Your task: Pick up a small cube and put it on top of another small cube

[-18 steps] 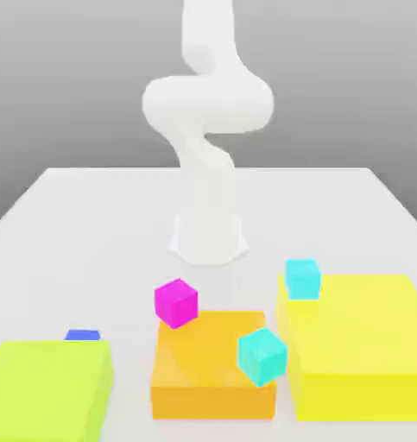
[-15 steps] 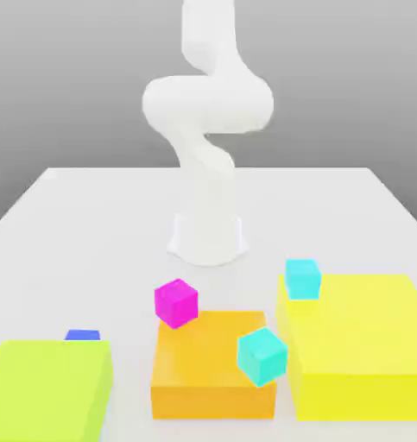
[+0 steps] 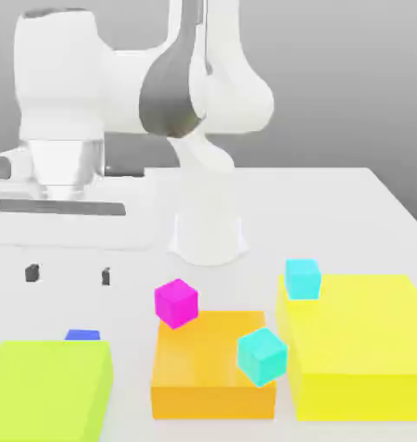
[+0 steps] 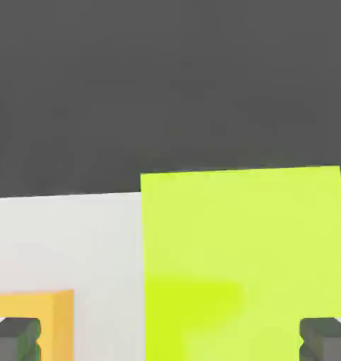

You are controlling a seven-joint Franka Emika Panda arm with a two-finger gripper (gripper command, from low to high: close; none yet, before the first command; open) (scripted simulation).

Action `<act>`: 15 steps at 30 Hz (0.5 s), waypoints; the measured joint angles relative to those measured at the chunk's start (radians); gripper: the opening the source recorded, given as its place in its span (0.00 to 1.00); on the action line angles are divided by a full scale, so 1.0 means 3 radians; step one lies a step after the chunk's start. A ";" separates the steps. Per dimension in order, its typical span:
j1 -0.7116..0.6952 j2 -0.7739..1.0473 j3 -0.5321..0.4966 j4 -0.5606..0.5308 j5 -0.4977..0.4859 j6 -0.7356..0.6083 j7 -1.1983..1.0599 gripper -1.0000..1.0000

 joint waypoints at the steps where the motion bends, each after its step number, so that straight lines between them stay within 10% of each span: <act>1: -0.0041 0.0124 -0.0017 -0.0053 0.0041 0.0066 -0.0091 0.50; 10: -0.0636 0.1228 0.0539 -0.0085 0.0786 0.0816 -0.0863 0.50; 11: -0.0695 0.1295 0.0607 -0.0071 0.0828 0.0870 -0.0897 0.00; 15: -0.0696 0.1295 0.0607 -0.0071 0.0824 0.0866 -0.0893 0.00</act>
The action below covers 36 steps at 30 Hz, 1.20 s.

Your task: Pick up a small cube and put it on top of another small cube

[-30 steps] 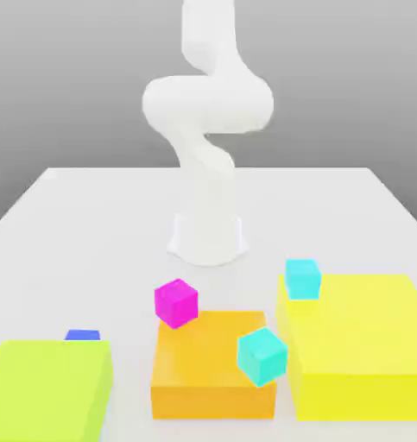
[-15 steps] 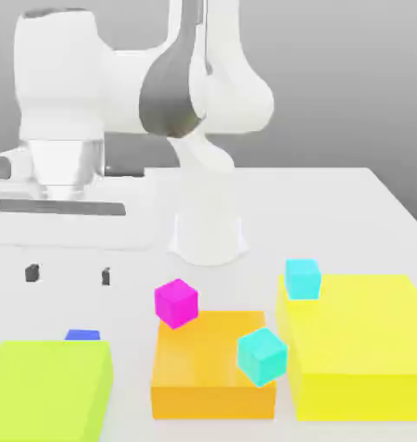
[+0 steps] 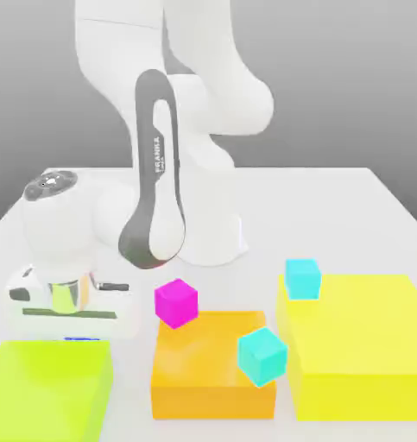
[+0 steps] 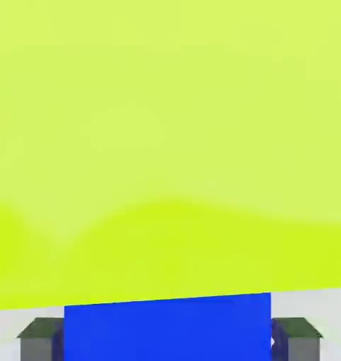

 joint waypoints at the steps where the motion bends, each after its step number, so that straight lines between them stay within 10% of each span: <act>1: 0.0000 0.0000 0.0000 0.0000 -0.0002 -0.0002 0.0002 0.00; 11: 0.0267 -0.0827 -0.0466 -0.0127 -0.0642 -0.0649 0.0621 0.00; 30: 0.2056 -0.3025 0.1015 -0.0743 -0.0548 -0.2229 0.0814 0.00; 36: 0.2130 -0.2543 0.1168 -0.0963 -0.0533 -0.1536 0.0792 0.00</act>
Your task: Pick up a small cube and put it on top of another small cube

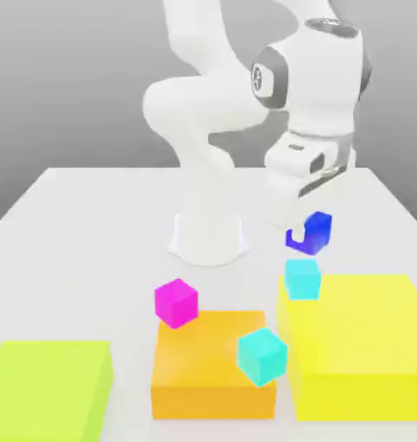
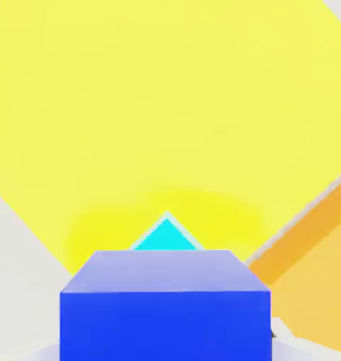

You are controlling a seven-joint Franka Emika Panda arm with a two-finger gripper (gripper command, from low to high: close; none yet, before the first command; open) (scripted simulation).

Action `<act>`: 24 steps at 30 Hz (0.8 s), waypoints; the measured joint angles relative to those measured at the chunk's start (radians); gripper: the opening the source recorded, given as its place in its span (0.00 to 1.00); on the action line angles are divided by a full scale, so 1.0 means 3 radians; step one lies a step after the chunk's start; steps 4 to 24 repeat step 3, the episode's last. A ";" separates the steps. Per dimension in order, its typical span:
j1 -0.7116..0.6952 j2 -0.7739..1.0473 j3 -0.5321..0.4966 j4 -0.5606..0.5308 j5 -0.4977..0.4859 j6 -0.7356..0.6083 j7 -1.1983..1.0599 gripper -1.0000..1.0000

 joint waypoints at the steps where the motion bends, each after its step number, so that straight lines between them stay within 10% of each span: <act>1: -0.0004 0.0066 0.0011 -0.0022 0.0003 0.0088 0.0000 1.00; 24: -0.0004 0.0066 0.0011 -0.0022 0.0003 0.0088 0.0000 1.00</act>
